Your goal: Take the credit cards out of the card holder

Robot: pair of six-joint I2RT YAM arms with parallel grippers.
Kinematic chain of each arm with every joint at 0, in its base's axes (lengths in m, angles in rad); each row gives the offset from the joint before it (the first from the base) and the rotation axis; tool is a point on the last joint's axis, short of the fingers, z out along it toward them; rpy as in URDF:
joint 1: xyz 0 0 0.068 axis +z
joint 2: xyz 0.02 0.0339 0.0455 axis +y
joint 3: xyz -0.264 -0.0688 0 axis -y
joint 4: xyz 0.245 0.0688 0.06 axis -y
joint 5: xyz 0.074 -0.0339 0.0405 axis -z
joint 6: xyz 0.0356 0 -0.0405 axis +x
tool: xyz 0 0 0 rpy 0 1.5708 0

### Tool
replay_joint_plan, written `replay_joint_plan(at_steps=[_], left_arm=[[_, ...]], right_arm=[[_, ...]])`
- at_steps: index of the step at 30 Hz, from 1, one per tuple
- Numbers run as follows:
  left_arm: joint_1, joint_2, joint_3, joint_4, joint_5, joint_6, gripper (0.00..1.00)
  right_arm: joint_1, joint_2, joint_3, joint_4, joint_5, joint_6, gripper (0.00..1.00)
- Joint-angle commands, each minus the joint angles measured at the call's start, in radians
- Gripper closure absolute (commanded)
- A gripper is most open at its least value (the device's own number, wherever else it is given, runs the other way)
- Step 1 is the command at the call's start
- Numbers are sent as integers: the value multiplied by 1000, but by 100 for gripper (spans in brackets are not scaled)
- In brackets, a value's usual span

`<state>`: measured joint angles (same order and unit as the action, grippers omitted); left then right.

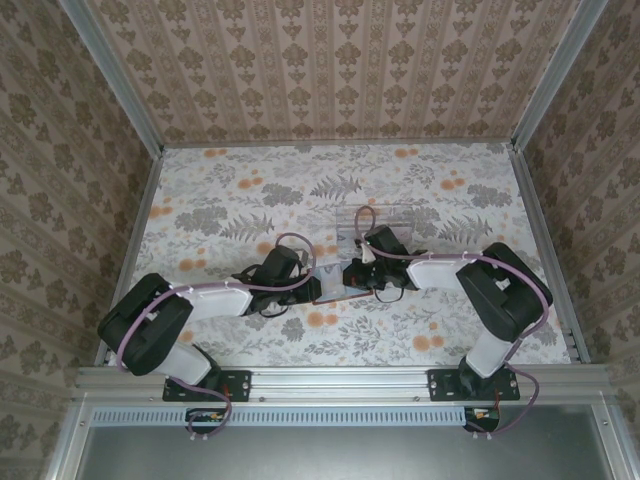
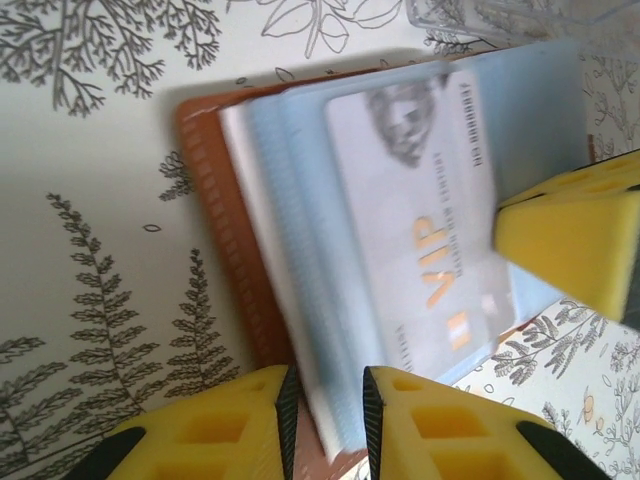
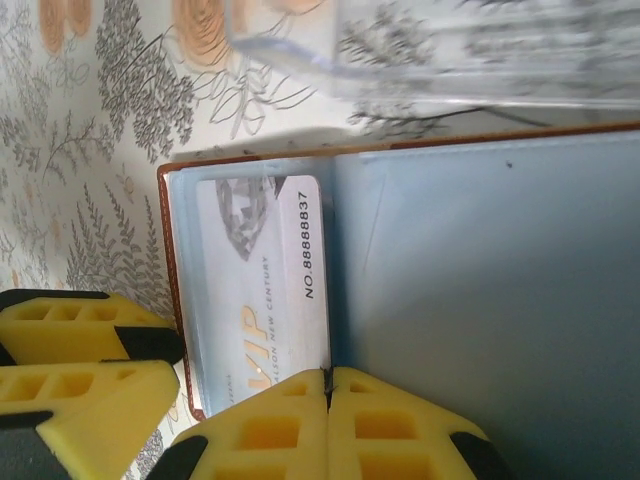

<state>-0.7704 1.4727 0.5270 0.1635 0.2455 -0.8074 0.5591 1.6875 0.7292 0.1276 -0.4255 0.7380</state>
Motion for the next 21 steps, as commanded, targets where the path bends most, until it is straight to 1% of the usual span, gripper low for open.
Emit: replay_joint_plan(at_steps=[1,4,9,15,16,19,21], left_arm=[[8,9,-4,-13,11,-5,74],[8,6,-4,-15,12,-6,74],[8,-7,12,-18,23,-4,73],[1,-20,98,-76,21,34,74],[-1,-15,115,-82,20,39,76],[-4,25,158,-84,25,48,88],[-7,64,183,-80,33,49,90]], right_arm=[[-34,-38,-35,3,-16,12,100],[-58,-62,-57,4,-24,9,100],[-60,-71,-70,16,-55,4,100],[-55,-50,-72,36,-59,12,100],[-52,-47,-70,37,-59,14,100],[-47,-43,-68,41,-56,14,100],[-45,-39,-68,42,-53,14,100]])
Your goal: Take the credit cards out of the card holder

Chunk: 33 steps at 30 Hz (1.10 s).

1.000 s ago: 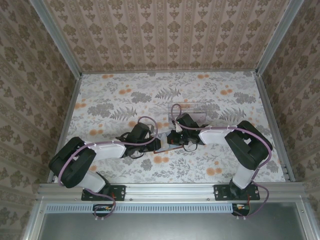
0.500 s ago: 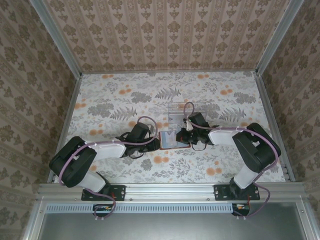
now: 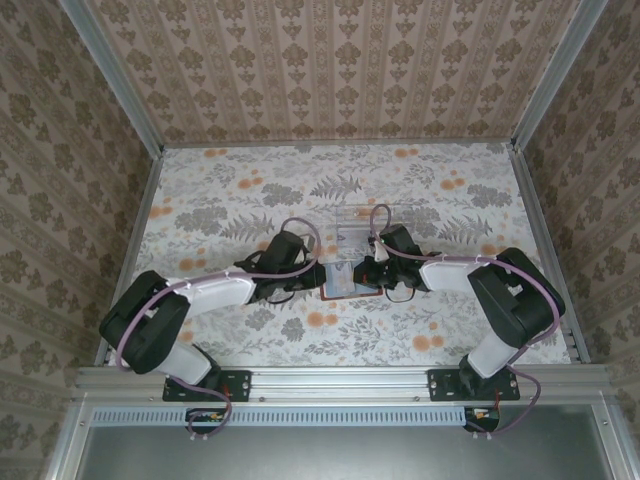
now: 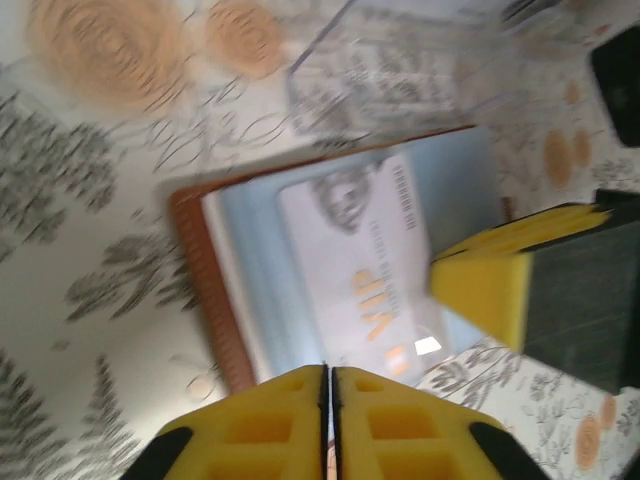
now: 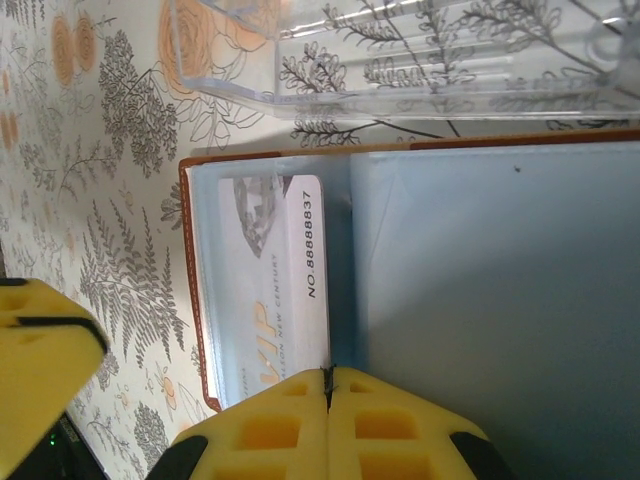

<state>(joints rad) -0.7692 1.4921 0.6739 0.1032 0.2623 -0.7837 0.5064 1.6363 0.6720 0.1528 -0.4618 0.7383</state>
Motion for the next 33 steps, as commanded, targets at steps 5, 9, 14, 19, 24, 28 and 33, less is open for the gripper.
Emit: replay_joint_plan(at_steps=[5,9,14,19,24,28,33], left_arm=[[-20,134,74,-4,29,20,94],[-24,176,74,5,40,6,96],[-26,190,54,21,43,-6,96],[-28,195,46,28,46,-10,97],[-31,194,47,31,48,-9,97],[-31,196,48,31,49,-8,97],[-31,201,50,36,54,-9,98]], right_arm=[[9,15,-14,14,-14,9,100],[9,16,-10,9,-13,6,94],[9,31,3,9,-15,3,84],[12,69,24,28,-31,12,83],[15,91,38,49,-43,25,82],[15,96,38,59,-52,30,82],[16,103,36,72,-62,32,89]])
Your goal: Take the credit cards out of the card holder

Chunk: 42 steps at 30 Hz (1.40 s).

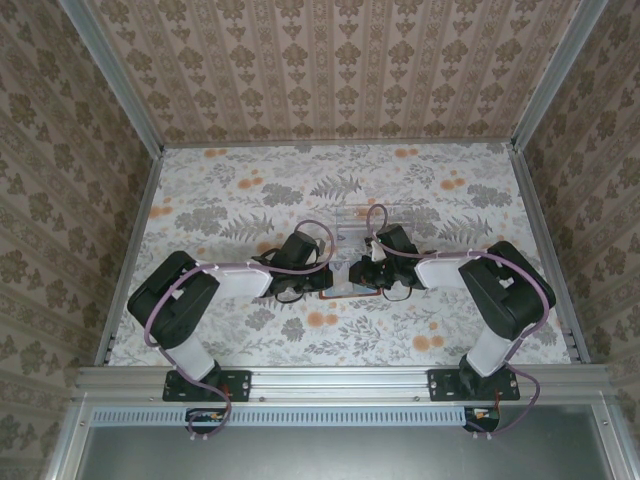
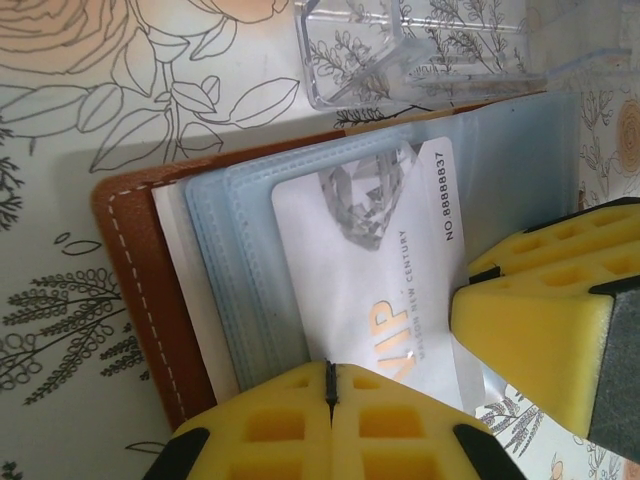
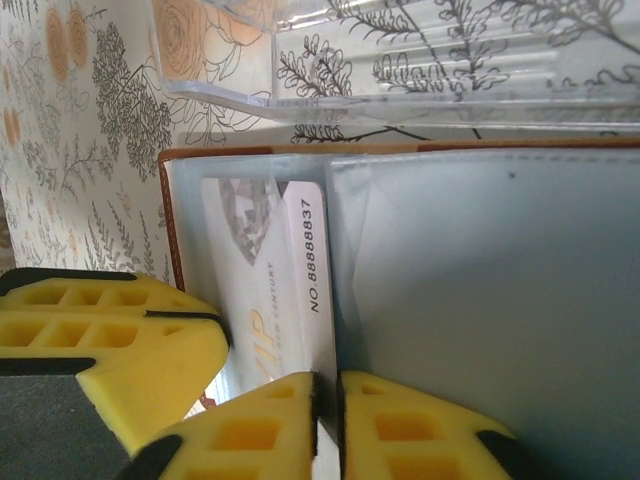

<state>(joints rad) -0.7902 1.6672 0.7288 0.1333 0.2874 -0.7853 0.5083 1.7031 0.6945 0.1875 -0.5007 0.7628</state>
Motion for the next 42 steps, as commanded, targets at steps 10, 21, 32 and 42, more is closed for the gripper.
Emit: replay_joint_plan(at_steps=[10,21,32,42], left_arm=[[-6,13,-17,2,22,-8,98],[6,-1,-43,9,27,-1,98],[3,-154,-43,-43,16,31,96],[10,-647,-158,-203,-208,28,18]], right_arm=[[-39,-67,-72,12,31,4,100],[-195,-259,-200,-75,24,-40,100],[-253,-663,-118,-439,91,-184,100],[-20,-642,176,-617,421,-447,100]])
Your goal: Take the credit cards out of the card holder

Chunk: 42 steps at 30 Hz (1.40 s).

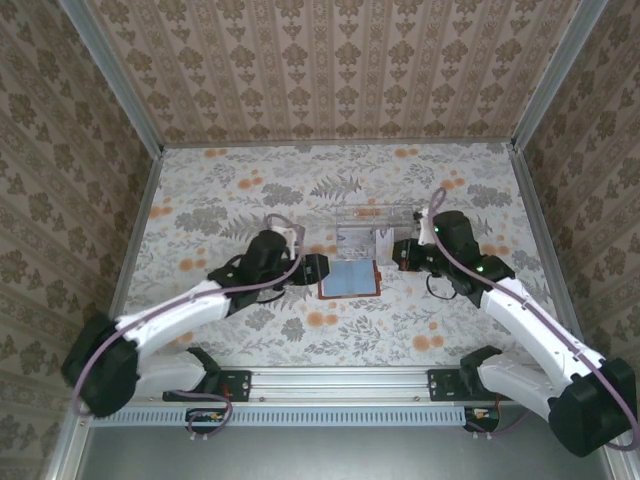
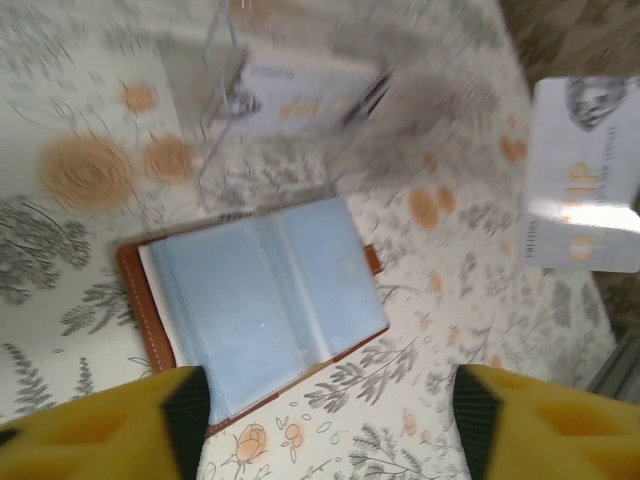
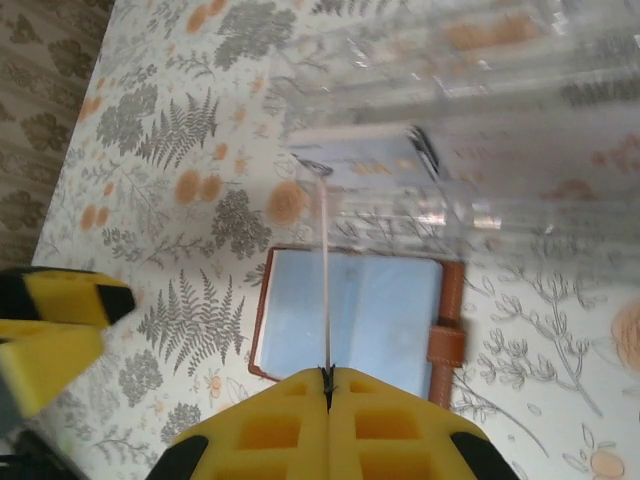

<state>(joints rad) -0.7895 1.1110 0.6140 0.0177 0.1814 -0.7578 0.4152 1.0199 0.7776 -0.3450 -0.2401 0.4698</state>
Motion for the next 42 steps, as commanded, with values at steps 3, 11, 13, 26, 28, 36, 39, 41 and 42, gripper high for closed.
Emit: replay_joint_plan(at_steps=[3,11,13,26,28,36,39,41,42], left_arm=[[11,-245,-101,-126,-160,-21,1],[33,-581,-227,-264,-244,-57,0],[42,-640,-249,-288,-252,-65,0],[91,-744,-311,-324,-216,-81,0],[94,-744,-314,-325,-214,-83,0],[114,-747,-324,-323,-196,-80,0],[123,-746,-326,-324,-188,-78,0],[129,-746,-326,-324,-182,-77,0],[131,-746,-326,-324,-181,-78,0]], right_arm=[[176,149,199,-102,258,-365,100],[238,349,267,-6,334,-848,100],[248,364,262,14,355,-970,100],[245,532,254,133,400,-1375,100],[228,555,286,98,375,-1378,100],[200,613,327,73,383,-1384,100],[191,631,328,72,392,-1389,100],[183,642,334,67,385,-1387,100],[183,647,337,64,386,-1387,100]])
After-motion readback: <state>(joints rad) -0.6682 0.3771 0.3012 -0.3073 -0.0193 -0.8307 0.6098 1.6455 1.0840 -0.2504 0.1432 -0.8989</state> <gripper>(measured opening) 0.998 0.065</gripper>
